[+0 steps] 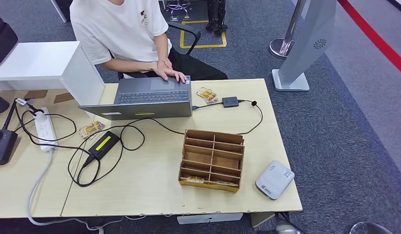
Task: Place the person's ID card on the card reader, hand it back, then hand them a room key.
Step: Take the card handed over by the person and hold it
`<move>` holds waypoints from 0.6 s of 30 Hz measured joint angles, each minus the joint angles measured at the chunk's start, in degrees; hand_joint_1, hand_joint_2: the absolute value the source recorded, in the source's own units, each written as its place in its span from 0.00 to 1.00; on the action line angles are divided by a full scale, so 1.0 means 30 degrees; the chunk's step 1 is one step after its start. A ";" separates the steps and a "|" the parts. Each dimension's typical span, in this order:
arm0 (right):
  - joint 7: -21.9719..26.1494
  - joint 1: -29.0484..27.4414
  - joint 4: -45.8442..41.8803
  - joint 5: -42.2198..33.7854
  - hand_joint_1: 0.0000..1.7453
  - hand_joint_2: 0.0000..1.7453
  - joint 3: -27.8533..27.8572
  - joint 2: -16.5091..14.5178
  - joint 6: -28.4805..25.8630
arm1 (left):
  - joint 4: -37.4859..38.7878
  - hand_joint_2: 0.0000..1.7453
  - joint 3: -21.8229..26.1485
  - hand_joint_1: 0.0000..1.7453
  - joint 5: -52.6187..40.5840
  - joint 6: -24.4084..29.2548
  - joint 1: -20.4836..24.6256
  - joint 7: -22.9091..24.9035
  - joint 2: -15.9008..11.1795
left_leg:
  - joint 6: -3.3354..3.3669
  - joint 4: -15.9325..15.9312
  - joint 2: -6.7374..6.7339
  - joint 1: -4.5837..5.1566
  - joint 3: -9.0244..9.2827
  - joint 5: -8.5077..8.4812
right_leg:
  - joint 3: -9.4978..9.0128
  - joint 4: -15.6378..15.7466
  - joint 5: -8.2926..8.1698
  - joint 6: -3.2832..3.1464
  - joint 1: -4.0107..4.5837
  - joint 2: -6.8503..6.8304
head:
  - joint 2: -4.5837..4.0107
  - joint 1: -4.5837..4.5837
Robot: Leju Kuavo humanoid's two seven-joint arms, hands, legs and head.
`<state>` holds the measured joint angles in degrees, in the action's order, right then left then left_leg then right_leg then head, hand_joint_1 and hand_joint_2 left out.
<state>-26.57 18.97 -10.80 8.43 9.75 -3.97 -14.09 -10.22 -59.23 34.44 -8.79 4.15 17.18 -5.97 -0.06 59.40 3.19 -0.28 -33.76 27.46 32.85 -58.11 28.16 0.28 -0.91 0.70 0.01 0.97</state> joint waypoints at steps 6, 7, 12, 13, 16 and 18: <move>-0.0446 -0.0444 0.0119 -0.0082 0.00 1.00 0.0015 0.0062 -0.0104 | 0.0062 1.00 -0.0067 0.00 0.0055 0.0022 -0.0001 0.0171 -0.0011 | 0.0077 0.0001 0.0031 0.0083 -0.0002 -0.0012 | -0.0047 0.0003 0.0006 0.0029 -0.0086 -0.0031 | 0.0000 0.0002; -0.0461 -0.0461 0.0133 -0.0100 0.00 1.00 0.0016 0.0068 -0.0115 | 0.0064 1.00 -0.0076 0.00 0.0056 0.0022 -0.0001 0.0177 -0.0015 | 0.0090 0.0002 0.0031 0.0091 -0.0001 -0.0009 | -0.0045 0.0005 0.0004 0.0037 -0.0095 -0.0031 | 0.0002 0.0002; -0.0496 -0.0485 0.0193 -0.0155 0.00 1.00 0.0029 0.0097 -0.0135 | 0.0069 1.00 -0.0087 0.00 0.0062 0.0022 0.0000 0.0182 -0.0029 | 0.0120 0.0004 0.0030 0.0127 0.0006 -0.0004 | -0.0034 0.0010 0.0002 0.0089 -0.0129 -0.0031 | -0.0002 0.0004; -0.0497 -0.0489 0.0197 -0.0157 0.00 1.00 0.0033 0.0098 -0.0135 | 0.0069 1.00 -0.0087 0.00 0.0062 0.0022 0.0000 0.0182 -0.0035 | 0.0121 0.0004 0.0030 0.0129 0.0006 -0.0004 | -0.0035 0.0011 0.0000 0.0093 -0.0131 -0.0031 | 0.0000 0.0004; -0.0499 -0.0499 0.0199 -0.0157 0.00 1.00 0.0044 0.0098 -0.0135 | 0.0069 1.00 -0.0089 0.00 0.0062 0.0022 0.0000 0.0182 -0.0055 | 0.0122 0.0006 0.0030 0.0133 0.0007 -0.0005 | -0.0043 0.0012 -0.0003 0.0099 -0.0135 -0.0031 | 0.0003 0.0002; -0.0577 -0.0501 0.0199 -0.0157 0.00 1.00 0.0049 0.0100 -0.0151 | 0.0069 1.00 -0.0089 0.00 0.0062 0.0022 0.0000 0.0197 -0.0064 | 0.0123 0.0007 0.0030 0.0135 0.0007 -0.0005 | -0.0053 0.0013 -0.0004 0.0101 -0.0136 -0.0031 | 0.0002 0.0002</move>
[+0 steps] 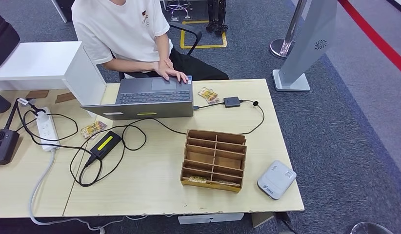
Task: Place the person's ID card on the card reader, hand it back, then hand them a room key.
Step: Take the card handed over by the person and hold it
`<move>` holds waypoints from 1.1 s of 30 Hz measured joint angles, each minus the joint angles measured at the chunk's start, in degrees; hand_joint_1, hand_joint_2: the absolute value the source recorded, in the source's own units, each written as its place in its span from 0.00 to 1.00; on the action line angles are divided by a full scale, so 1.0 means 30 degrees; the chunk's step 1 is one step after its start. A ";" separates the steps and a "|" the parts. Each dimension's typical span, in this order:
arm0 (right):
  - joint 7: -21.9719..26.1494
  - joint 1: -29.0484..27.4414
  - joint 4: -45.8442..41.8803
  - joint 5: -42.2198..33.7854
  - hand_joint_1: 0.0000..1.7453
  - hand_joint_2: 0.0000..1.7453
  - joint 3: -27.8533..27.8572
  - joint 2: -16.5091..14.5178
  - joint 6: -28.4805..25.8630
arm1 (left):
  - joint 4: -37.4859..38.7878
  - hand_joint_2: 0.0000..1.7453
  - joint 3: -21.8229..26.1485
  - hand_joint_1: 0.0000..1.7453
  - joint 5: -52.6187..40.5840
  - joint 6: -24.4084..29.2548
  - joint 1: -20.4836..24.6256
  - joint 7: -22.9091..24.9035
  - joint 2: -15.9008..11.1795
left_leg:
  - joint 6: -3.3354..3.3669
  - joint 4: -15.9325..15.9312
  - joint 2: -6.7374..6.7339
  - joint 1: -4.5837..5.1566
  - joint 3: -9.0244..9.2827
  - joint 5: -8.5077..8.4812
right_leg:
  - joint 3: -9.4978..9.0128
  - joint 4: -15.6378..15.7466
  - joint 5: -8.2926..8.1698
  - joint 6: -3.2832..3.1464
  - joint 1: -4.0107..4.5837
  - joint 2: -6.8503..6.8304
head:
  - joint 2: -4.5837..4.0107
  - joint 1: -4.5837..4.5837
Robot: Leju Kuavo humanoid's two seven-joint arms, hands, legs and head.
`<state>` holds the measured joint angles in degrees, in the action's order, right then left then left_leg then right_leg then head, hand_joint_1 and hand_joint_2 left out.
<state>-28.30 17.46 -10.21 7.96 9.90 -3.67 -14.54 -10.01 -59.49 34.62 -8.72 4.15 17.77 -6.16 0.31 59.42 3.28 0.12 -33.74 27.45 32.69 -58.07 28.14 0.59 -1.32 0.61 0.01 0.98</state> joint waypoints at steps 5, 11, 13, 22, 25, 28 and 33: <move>-0.1249 -0.0131 0.0015 -0.0033 0.00 1.00 0.0315 0.0153 -0.0663 | 0.0007 1.00 -0.0031 0.00 -0.0075 0.0007 -0.0004 0.0195 -0.0007 | 0.0008 -0.0001 -0.0084 -0.0009 0.0002 0.0008 | -0.0004 0.0003 -0.0021 0.0013 0.0006 0.0074 | -0.0002 0.0007; -0.3173 -0.0032 0.0016 -0.0051 0.00 1.00 0.0466 0.0237 -0.0577 | 0.0015 1.00 -0.0423 0.00 -0.0559 -0.0024 0.0115 0.0419 -0.0031 | 0.0005 -0.0005 -0.0266 -0.0005 0.0031 0.0021 | 0.0050 -0.0007 -0.0058 -0.0007 0.0020 0.0256 | 0.0000 -0.0004; -0.3635 0.0224 0.0110 -0.0095 0.00 1.00 0.0557 0.0197 -0.0697 | 0.0016 1.00 -0.0640 0.00 -0.0796 -0.0118 0.0155 0.0417 -0.0031 | -0.0001 -0.0008 -0.0266 -0.0013 0.0037 0.0017 | 0.0057 -0.0018 -0.0063 -0.0016 0.0026 0.0258 | 0.0000 -0.0005; -0.3825 0.1944 0.1984 -0.0455 0.00 1.00 0.0869 0.0184 -0.0975 | 0.0036 1.00 -0.1634 0.00 -0.1607 -0.0368 0.0526 0.0377 -0.0031 | -0.0042 -0.0011 -0.0273 -0.0069 0.0043 -0.0009 | 0.0059 -0.0028 -0.0089 -0.0061 0.0087 0.0268 | 0.0002 0.0002; -0.3825 0.1848 0.2364 -0.0455 0.00 1.00 0.0856 0.0265 -0.0914 | 0.0036 1.00 -0.2031 0.00 -0.2004 -0.0544 0.0597 0.0162 -0.0035 | -0.0042 -0.0011 -0.0270 -0.0067 0.0041 -0.0008 | 0.0064 -0.0026 -0.0087 -0.0062 0.0091 0.0267 | -0.0003 -0.0004; -0.3825 0.1549 0.2588 -0.0354 0.00 1.00 0.0626 0.0855 -0.1191 | 0.0036 1.00 -0.2496 0.00 -0.2439 -0.0736 0.0646 -0.0199 -0.0071 | -0.0039 -0.0010 -0.0258 -0.0064 0.0034 -0.0005 | 0.0066 -0.0019 -0.0084 -0.0059 0.0091 0.0263 | -0.0002 0.0000; -0.3825 0.1029 0.2752 0.0440 0.00 1.00 -0.0604 0.3885 -0.0859 | 0.0046 1.00 -0.3224 0.00 -0.2800 -0.1155 0.0625 -0.0949 -0.0341 | -0.0002 -0.0003 -0.0262 -0.0024 0.0018 0.0015 | 0.0065 -0.0010 -0.0090 -0.0038 0.0039 0.0252 | 0.0000 0.0002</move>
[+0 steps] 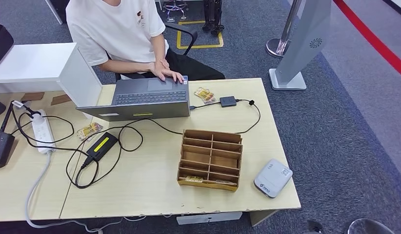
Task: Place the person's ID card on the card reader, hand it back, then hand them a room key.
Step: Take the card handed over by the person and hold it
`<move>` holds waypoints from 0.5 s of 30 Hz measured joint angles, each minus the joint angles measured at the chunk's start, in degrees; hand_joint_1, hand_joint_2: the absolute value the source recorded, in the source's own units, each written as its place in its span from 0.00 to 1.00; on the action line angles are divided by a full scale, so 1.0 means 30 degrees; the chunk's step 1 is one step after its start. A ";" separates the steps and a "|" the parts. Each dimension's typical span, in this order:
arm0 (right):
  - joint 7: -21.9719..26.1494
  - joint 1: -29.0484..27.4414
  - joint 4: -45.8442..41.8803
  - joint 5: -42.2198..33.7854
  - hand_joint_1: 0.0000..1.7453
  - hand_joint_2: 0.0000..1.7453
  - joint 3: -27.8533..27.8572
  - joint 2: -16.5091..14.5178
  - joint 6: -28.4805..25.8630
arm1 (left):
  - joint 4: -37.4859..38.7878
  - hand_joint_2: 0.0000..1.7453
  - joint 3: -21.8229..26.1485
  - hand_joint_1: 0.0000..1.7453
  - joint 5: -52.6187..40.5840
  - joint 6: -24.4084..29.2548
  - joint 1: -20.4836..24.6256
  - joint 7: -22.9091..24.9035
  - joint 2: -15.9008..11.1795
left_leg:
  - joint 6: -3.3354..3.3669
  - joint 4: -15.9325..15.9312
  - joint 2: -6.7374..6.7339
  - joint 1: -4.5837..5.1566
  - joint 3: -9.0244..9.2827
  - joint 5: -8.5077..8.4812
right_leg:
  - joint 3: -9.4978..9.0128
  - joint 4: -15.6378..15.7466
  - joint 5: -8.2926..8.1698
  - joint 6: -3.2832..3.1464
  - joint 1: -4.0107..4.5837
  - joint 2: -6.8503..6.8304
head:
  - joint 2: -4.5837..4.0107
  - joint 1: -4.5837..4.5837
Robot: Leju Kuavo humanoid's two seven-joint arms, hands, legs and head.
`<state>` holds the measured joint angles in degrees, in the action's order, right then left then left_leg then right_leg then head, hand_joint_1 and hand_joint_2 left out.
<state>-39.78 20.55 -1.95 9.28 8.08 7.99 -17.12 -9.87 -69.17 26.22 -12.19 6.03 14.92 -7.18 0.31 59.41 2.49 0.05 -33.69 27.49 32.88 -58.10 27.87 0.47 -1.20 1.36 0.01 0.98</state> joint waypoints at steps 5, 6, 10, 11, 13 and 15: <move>0.0000 0.0234 0.0080 0.0684 0.00 1.00 -0.1799 0.3793 0.0966 | 0.0053 1.00 -0.0202 0.00 0.0162 -0.0331 -0.0067 -0.0469 -0.0404 | 0.0018 0.0005 -0.0019 0.0062 0.0005 0.0002 | -0.0003 0.0003 -0.0009 0.0018 -0.0034 0.0005 | 0.0000 0.0002; 0.0000 0.0283 0.0091 0.0695 0.00 1.00 -0.2039 0.4235 0.1027 | 0.0060 1.00 -0.0238 0.00 0.0173 -0.0355 -0.0068 -0.0480 -0.0457 | 0.0018 0.0005 -0.0022 0.0061 0.0009 0.0003 | -0.0003 0.0003 -0.0009 0.0018 -0.0033 0.0006 | -0.0002 0.0004; 0.0000 0.0408 0.0116 -0.0684 0.00 1.00 -0.2602 0.4966 0.1199 | 0.0100 1.00 -0.0377 0.00 -0.0060 -0.0482 -0.0062 -0.0513 -0.0535 | 0.0016 -0.0001 -0.0026 0.0041 0.0019 0.0001 | -0.0003 -0.0004 -0.0009 0.0014 -0.0023 0.0011 | -0.0002 -0.0007; 0.0000 0.0453 0.0118 -0.1462 0.00 1.00 -0.2658 0.4917 0.1154 | 0.0107 1.00 -0.0406 0.00 -0.0148 -0.0483 -0.0050 -0.0484 -0.0530 | 0.0014 -0.0001 -0.0026 0.0026 0.0030 0.0000 | 0.0003 -0.0004 -0.0008 0.0012 -0.0013 0.0014 | -0.0002 -0.0009; -0.0005 0.0137 0.0177 -0.3021 0.00 1.00 -0.2680 0.4680 0.0811 | 0.0117 1.00 -0.0453 0.00 -0.0277 0.0046 0.0089 0.0192 -0.0314 | 0.0004 0.0000 -0.0015 -0.0005 0.0064 0.0011 | 0.0029 0.0010 0.0012 0.0005 0.0016 0.0015 | -0.0004 -0.0016; -0.0020 -0.0945 0.0262 -0.4139 0.00 1.00 -0.2664 0.4419 0.0261 | 0.0231 1.00 -0.0495 0.00 -0.0452 0.1488 0.0422 0.1823 0.0271 | 0.0019 0.0006 0.0166 -0.0018 0.0097 0.0038 | -0.0031 0.0022 0.0101 0.0024 0.0041 -0.0147 | -0.0002 -0.0015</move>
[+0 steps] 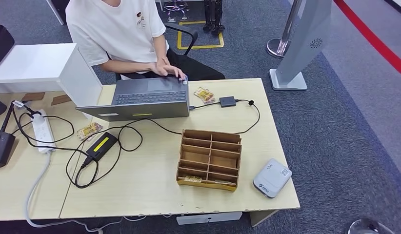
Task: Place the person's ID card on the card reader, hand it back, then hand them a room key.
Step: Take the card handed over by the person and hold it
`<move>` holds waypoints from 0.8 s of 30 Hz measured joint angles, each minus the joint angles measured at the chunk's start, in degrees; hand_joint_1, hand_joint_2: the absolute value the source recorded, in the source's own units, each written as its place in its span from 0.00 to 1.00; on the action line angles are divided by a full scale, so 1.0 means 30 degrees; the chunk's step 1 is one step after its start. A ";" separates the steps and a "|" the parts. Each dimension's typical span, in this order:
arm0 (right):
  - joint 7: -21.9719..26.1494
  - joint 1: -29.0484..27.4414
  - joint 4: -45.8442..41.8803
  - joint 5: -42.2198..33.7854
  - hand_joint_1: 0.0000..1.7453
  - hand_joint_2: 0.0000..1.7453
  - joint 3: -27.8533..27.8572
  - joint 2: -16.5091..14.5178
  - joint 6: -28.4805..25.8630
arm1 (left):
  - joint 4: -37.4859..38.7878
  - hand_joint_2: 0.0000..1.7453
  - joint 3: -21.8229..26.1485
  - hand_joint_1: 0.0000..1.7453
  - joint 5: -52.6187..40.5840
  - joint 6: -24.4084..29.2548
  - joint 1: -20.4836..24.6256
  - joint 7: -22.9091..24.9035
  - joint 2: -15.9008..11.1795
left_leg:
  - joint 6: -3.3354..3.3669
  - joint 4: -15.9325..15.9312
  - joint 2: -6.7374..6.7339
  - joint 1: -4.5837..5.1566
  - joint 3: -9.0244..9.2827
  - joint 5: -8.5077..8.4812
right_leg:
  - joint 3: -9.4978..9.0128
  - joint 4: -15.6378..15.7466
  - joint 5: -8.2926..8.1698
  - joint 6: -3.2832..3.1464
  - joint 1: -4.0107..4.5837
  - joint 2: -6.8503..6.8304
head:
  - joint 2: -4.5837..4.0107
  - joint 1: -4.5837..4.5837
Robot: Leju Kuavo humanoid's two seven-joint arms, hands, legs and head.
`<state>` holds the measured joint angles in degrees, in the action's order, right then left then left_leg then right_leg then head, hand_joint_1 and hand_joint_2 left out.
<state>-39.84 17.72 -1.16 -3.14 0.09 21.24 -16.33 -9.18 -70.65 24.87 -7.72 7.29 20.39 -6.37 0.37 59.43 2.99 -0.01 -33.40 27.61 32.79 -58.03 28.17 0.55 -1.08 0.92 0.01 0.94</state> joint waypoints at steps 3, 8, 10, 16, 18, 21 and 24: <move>-0.0009 -0.1679 0.0122 -0.0492 0.00 1.00 0.0027 -0.0268 -0.0404 | 0.0209 1.00 -0.0106 0.00 -0.0144 0.1201 0.0295 0.1385 0.0759 | 0.0005 -0.0003 0.0201 0.0004 0.0000 0.0013 | -0.0143 -0.0022 0.0073 -0.0019 0.0004 -0.0201 | -0.0002 0.0009; -0.0009 -0.3031 0.0200 -0.0507 0.00 1.00 0.0033 -0.0426 -0.0455 | 0.0388 1.00 -0.0173 0.00 -0.0173 0.1376 0.0652 0.1547 0.1398 | -0.0020 -0.0008 -0.0082 0.0006 0.0042 0.0088 | -0.0127 -0.0025 0.0055 -0.0044 0.0002 0.0071 | 0.0000 0.0004; -0.0009 -0.3239 0.0250 -0.0509 0.00 1.00 0.0033 -0.0430 -0.0460 | 0.0413 1.00 -0.0220 0.00 -0.0173 0.1396 0.0750 0.1552 0.1535 | -0.0019 -0.0007 -0.0129 0.0007 0.0055 0.0105 | -0.0121 -0.0022 0.0055 -0.0043 0.0001 0.0111 | 0.0000 0.0006; -0.0009 -0.3495 0.0322 -0.0511 0.00 1.00 0.0035 -0.0435 -0.0469 | 0.0515 1.00 -0.0289 0.00 -0.0173 0.1403 0.0772 0.1552 0.1713 | -0.0019 -0.0005 -0.0156 0.0006 0.0075 0.0112 | -0.0121 -0.0022 0.0054 -0.0044 0.0002 0.0140 | 0.0000 0.0002; -0.0009 -0.3533 0.0322 -0.0511 0.00 1.00 0.0035 -0.0439 -0.0471 | 0.0537 1.00 -0.0300 0.00 -0.0173 0.1407 0.0774 0.1552 0.1737 | -0.0019 -0.0006 -0.0157 0.0005 0.0080 0.0111 | -0.0124 -0.0023 0.0054 -0.0044 0.0003 0.0140 | -0.0002 0.0000; -0.0009 -0.3576 0.0322 -0.0511 0.00 1.00 0.0035 -0.0462 -0.0471 | 0.0550 1.00 -0.0335 0.00 -0.0173 0.1409 0.0778 0.1552 0.1751 | -0.0020 -0.0007 -0.0158 0.0002 0.0083 0.0111 | -0.0126 -0.0025 0.0054 -0.0045 0.0005 0.0140 | -0.0002 0.0002; 0.1025 -0.4269 -0.0298 0.0624 0.00 1.00 0.0283 -0.1090 -0.1465 | 0.0550 1.00 -0.0204 0.00 0.1012 0.2079 0.0657 0.1247 0.2000 | -0.0026 -0.0026 -0.0108 -0.0028 0.0094 0.0115 | -0.0171 -0.0022 0.0075 -0.0050 0.0028 0.0094 | -0.0002 0.0000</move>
<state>-36.76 4.91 -2.06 -1.27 0.94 17.98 -20.73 -7.53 -71.26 27.90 -1.49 9.27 24.13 -0.37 0.29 59.35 2.67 -0.09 -33.11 27.95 32.28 -58.10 28.40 0.40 -0.99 1.20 0.00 0.94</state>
